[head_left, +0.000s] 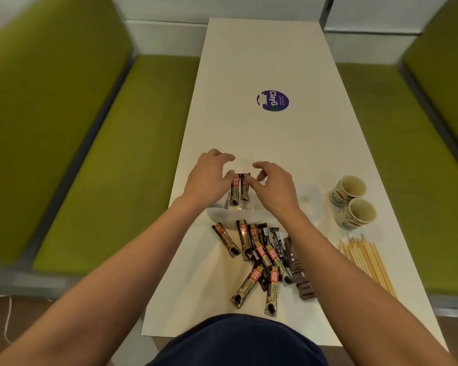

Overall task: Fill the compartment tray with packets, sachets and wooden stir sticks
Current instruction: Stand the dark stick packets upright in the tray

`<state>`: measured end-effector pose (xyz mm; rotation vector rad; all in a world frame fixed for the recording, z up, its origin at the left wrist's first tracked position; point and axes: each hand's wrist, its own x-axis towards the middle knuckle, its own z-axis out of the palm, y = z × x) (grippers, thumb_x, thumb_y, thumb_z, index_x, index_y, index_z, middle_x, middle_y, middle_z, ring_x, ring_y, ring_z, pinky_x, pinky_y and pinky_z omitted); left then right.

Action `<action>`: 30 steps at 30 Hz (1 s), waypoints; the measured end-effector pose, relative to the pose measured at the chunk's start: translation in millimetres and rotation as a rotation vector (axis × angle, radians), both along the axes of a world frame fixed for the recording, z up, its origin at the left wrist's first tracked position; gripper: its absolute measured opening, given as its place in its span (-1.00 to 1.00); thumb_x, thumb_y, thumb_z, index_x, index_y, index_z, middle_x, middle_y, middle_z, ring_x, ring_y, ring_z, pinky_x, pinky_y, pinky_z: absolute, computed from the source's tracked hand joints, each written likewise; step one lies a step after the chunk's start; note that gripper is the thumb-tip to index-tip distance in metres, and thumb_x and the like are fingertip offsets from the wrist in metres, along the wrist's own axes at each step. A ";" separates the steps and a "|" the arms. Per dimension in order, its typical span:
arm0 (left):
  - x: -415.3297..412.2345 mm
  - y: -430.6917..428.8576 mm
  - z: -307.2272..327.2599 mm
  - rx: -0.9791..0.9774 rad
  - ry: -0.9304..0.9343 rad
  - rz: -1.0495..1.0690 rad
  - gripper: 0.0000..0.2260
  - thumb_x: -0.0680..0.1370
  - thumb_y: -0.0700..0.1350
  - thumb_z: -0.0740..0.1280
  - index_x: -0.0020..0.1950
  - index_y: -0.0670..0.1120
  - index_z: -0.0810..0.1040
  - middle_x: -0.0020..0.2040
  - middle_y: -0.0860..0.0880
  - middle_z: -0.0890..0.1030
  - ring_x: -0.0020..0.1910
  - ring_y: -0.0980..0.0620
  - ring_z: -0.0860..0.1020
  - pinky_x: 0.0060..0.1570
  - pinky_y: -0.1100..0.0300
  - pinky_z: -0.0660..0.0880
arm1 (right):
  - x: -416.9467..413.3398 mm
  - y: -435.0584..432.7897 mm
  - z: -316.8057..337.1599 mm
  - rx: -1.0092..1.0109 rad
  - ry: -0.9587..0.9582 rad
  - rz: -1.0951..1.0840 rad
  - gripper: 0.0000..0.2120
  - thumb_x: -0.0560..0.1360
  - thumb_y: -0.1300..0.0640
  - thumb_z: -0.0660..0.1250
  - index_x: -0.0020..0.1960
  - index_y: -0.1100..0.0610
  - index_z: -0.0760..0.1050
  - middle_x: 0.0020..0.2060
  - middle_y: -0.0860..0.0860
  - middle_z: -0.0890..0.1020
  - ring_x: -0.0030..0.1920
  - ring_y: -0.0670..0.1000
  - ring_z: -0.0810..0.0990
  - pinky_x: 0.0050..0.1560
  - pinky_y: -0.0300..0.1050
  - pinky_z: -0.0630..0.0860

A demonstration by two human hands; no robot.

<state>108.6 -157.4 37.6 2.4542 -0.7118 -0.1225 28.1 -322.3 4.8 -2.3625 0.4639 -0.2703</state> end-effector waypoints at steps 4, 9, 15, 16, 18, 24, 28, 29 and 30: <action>-34.3 26.0 3.1 -0.208 -0.026 0.138 -0.76 0.59 -0.04 0.32 0.25 0.05 0.60 0.06 0.09 0.51 0.07 0.09 0.49 0.00 0.18 0.47 | -19.7 3.7 7.1 0.036 -0.050 -0.041 -0.63 0.58 -0.12 0.39 0.32 0.00 0.56 -0.07 -0.10 0.59 -0.01 -0.02 0.54 0.03 -0.08 0.49; -81.3 57.0 -29.9 -0.110 0.143 0.167 -0.89 0.59 0.03 0.32 0.05 0.06 0.61 -0.09 0.12 0.53 -0.13 0.16 0.51 -0.14 0.13 0.46 | -71.2 19.6 7.4 -0.037 -0.009 0.017 -0.81 0.61 -0.08 0.33 0.09 -0.02 0.66 -0.13 -0.12 0.57 -0.05 -0.07 0.54 0.00 -0.06 0.51; -108.9 56.1 -61.2 0.126 0.244 0.142 -0.60 0.60 0.26 0.23 0.38 0.13 0.50 0.11 0.06 0.49 0.08 -0.03 0.56 0.00 0.02 0.55 | -82.9 46.7 -16.4 -0.438 0.301 0.167 -0.64 0.65 -0.15 0.19 0.07 -0.01 0.71 -0.05 0.00 0.58 0.03 0.09 0.54 0.00 0.02 0.43; -111.6 56.3 -63.6 0.152 0.243 0.154 -0.55 0.59 0.26 0.25 0.42 0.11 0.47 0.14 0.05 0.47 0.10 -0.04 0.56 -0.01 0.02 0.55 | -81.8 50.7 -17.5 -0.479 0.316 0.163 -0.61 0.66 -0.14 0.16 0.07 0.01 0.71 -0.04 0.01 0.59 0.04 0.10 0.54 0.01 0.02 0.40; -115.1 58.7 -68.0 0.134 0.270 0.187 -0.50 0.56 0.24 0.33 0.45 0.07 0.46 0.16 0.04 0.44 0.11 -0.04 0.56 -0.03 0.05 0.53 | -78.8 56.7 -18.6 -0.536 0.360 0.145 -0.59 0.65 -0.16 0.14 0.06 0.04 0.70 -0.02 0.00 0.60 0.06 0.09 0.56 0.06 0.02 0.37; -107.9 67.3 -71.1 0.024 0.421 0.257 -0.57 0.42 0.04 0.55 0.23 -0.02 0.56 0.09 0.02 0.44 0.09 0.00 0.55 0.09 0.11 0.51 | -77.3 69.2 -24.7 -0.494 0.412 0.089 -0.69 0.61 -0.14 0.23 0.03 0.03 0.65 -0.03 -0.01 0.61 0.03 0.10 0.60 0.05 0.03 0.36; -103.5 74.5 -62.2 -0.112 0.594 0.306 -0.65 0.36 -0.13 0.59 0.03 0.02 0.52 -0.01 -0.02 0.58 -0.16 -0.01 0.59 -0.32 0.11 0.56 | -77.5 74.7 -25.5 -0.284 0.348 0.066 -0.77 0.53 -0.06 0.33 0.09 -0.02 0.68 -0.06 -0.03 0.59 0.01 0.08 0.59 -0.05 -0.03 0.48; -102.9 76.5 -57.4 -0.160 0.633 0.317 -0.64 0.37 -0.18 0.59 0.03 0.02 0.50 -0.05 -0.03 0.61 -0.25 -0.02 0.60 -0.44 0.17 0.49 | -78.3 75.5 -24.3 -0.213 0.316 0.063 -0.79 0.52 -0.06 0.36 0.08 -0.04 0.67 -0.08 -0.06 0.57 0.00 0.05 0.57 -0.07 -0.04 0.49; -102.0 79.1 -51.1 -0.209 0.651 0.326 -0.62 0.37 -0.22 0.59 0.04 0.02 0.50 -0.08 -0.04 0.62 -0.32 -0.01 0.59 -0.51 0.22 0.43 | -79.2 75.8 -22.4 -0.133 0.272 0.051 -0.83 0.51 -0.06 0.39 0.05 -0.05 0.66 -0.11 -0.10 0.54 -0.03 0.01 0.56 -0.11 -0.08 0.46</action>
